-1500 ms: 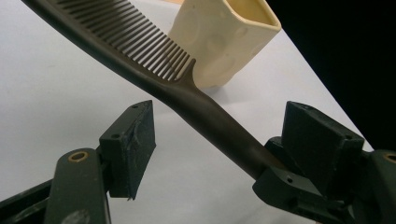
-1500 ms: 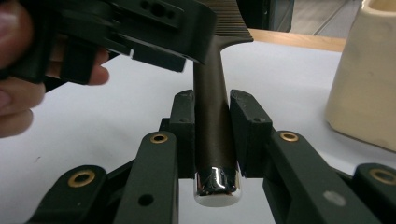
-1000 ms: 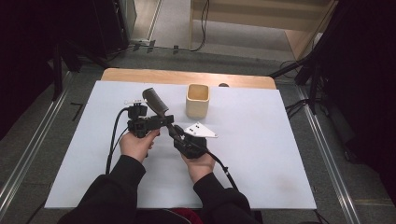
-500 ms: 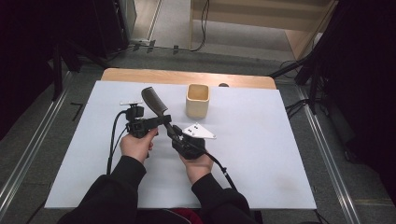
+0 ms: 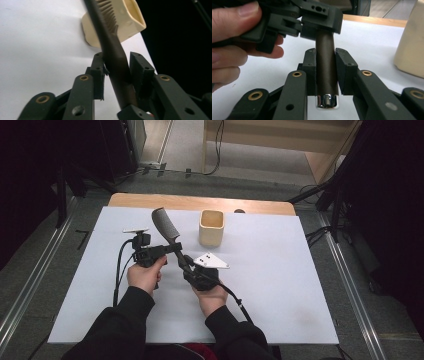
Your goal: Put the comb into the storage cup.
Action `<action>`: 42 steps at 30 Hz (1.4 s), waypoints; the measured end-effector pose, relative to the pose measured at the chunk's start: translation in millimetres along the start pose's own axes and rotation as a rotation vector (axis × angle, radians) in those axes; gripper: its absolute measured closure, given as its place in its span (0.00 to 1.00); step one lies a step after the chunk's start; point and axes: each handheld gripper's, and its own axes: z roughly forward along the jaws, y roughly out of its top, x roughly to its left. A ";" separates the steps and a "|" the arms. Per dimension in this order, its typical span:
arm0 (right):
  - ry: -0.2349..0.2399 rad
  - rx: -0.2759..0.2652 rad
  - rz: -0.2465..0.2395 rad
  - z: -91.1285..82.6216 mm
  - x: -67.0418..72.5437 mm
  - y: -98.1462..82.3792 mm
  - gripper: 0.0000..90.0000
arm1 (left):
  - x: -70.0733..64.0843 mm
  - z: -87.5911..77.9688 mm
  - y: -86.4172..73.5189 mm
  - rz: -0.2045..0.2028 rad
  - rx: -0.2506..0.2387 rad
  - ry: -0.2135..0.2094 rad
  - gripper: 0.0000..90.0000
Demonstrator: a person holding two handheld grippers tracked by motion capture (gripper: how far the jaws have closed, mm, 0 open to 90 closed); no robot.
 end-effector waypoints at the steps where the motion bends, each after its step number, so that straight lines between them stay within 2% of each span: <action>1: 0.000 0.000 -0.001 0.4 0.0 -0.2 0.78 | 0.0 -0.2 0.0 0.001 0.001 -0.002 0.76; 5: 0.001 0.006 -0.009 0.0 0.1 -0.1 0.78 | 0.3 -0.6 0.4 -0.014 0.004 -0.017 0.78; 9: 0.003 0.006 -0.036 0.5 -0.2 -0.2 0.76 | -1.1 -1.2 0.7 -0.010 0.011 -0.023 0.79; 15: 0.017 0.014 -0.051 -0.2 -0.2 2.1 0.67 | -2.5 -1.0 0.9 0.002 0.018 -0.016 0.81; 18: 0.037 0.026 -0.057 -0.9 -1.9 3.1 0.59 | -1.7 -1.7 1.4 0.008 0.018 -0.014 0.81; 24: 0.078 0.067 -0.073 -3.0 -8.2 4.2 0.46 | -1.2 -3.6 2.9 0.034 0.009 0.012 0.81; 31: 0.080 0.113 -0.105 -5.7 -11.5 4.4 0.39 | -1.7 -4.9 3.6 0.070 0.006 0.049 0.81; 36: 0.119 0.121 -0.079 -8.1 -15.5 5.2 0.31 | -2.6 -5.8 4.2 0.087 0.000 0.062 0.81; 42: 0.100 0.140 -0.138 -12.2 -17.8 5.1 0.29 | -1.8 -7.8 5.0 0.094 -0.006 0.065 0.81</action>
